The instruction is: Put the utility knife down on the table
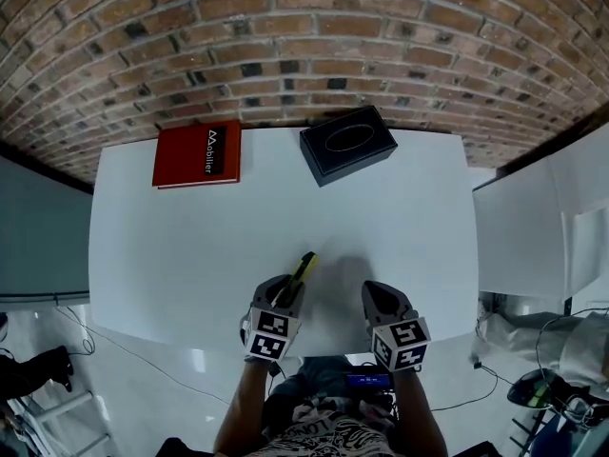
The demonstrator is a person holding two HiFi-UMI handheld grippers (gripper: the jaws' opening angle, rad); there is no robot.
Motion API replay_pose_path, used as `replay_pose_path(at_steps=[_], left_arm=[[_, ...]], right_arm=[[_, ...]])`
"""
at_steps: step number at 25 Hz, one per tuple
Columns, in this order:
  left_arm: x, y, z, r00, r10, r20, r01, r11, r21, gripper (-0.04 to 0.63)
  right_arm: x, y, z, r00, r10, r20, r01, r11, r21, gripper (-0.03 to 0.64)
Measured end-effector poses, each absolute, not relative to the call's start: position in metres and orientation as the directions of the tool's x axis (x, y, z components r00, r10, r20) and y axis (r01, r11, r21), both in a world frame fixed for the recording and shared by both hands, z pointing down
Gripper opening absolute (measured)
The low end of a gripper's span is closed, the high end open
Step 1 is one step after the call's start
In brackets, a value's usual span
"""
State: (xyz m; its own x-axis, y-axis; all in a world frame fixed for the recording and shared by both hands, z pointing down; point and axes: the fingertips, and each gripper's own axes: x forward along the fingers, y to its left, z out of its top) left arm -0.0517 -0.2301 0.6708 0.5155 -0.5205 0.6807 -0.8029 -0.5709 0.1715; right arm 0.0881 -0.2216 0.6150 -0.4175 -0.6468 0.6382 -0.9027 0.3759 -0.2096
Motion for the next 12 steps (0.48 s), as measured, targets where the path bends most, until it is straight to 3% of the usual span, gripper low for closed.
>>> replay_pose_path(at_steps=[12], left_arm=[[-0.041,-0.219,0.705,0.514,-0.418,0.749,-0.763,-0.621,0.177,0.124]], right_arm=[[0.089,-0.228,0.629,-0.418,-0.606,0.677,-0.901,0.373,-0.223,0.000]])
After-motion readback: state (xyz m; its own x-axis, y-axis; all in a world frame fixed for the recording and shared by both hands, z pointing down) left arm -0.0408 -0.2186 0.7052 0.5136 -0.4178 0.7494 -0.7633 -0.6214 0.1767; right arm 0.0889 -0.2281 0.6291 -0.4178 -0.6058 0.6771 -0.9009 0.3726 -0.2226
